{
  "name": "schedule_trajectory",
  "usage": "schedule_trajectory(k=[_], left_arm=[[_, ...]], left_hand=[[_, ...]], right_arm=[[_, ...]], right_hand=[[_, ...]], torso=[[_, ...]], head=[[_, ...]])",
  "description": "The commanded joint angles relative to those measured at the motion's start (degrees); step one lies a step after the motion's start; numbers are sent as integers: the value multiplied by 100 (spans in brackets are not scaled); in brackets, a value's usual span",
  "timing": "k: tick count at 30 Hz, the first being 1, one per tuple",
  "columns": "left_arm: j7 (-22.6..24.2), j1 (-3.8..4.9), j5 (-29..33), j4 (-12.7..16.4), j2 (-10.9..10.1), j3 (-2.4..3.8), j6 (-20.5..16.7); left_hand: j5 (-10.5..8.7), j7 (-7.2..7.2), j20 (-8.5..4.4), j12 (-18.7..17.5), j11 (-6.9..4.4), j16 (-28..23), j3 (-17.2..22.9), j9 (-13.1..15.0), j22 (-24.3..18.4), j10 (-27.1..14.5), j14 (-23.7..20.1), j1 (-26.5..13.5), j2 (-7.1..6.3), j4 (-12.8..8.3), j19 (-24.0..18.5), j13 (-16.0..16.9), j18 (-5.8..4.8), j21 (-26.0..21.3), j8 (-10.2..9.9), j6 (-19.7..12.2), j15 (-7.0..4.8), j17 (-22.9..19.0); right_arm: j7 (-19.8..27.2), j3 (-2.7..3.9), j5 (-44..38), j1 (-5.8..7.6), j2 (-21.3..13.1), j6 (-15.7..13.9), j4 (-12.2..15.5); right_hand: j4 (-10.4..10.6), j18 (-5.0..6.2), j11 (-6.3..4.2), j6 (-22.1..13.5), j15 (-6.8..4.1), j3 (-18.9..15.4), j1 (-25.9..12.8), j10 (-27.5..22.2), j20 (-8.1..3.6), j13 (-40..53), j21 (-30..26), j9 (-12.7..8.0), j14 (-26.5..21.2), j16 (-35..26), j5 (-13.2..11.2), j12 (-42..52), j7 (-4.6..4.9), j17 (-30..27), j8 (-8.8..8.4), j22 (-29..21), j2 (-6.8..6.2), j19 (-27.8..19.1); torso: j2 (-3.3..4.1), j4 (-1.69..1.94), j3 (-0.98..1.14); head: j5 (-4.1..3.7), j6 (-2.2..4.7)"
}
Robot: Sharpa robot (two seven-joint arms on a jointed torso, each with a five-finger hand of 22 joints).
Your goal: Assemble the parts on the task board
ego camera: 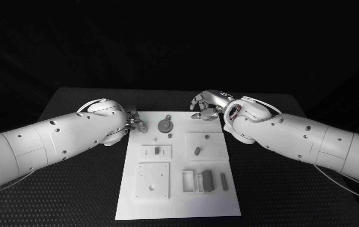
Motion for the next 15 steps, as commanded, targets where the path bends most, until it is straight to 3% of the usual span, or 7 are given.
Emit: schedule_trajectory(k=[1, 9, 15], left_arm=[[32, -4, 302, 90, -78, 10, -176], [-15, 1, 1521, 505, -451, 41, -329], [-89, 7, 1756, 1093, -816, 50, -434]], left_hand=[[27, 9, -3, 39, -5, 38, 229, 47, 121, 67, 35, 109, 84, -76, 67, -13, 96, 39, 55, 62, -62, -13], [27, -10, -5, 53, -23, 50, 307, 73, 121, 91, 59, 58, 99, -83, 93, -33, 87, 65, 115, 95, -79, -28], [35, -30, -14, 58, -42, 52, 344, 77, 120, 115, 79, -18, 133, -79, 109, -57, 86, 81, 157, 138, -94, -46]], right_arm=[[1, 1, -14, -3, -4, 77, -6], [-5, 1, -14, -3, -40, 78, 9], [-11, 0, -14, -2, -58, 83, -4]], right_hand=[[15, 79, 3, -16, -23, 8, -21, -18, 16, -7, -31, -7, -6, -23, 12, -10, 41, -9, -17, 54, -14, 25], [13, 79, 3, -16, -22, 8, -21, -18, 16, -7, -32, -7, -6, -23, 12, -10, 41, -9, -17, 54, -16, 24], [12, 79, 4, -15, -22, 7, -22, -18, 16, -8, -32, -7, -7, -24, 12, -10, 41, -9, -17, 55, -18, 24]], torso=[[-2, 3, 3], [-14, 22, 4], [-10, 12, 2]], head=[[6, 0], [12, 5], [38, 11]])
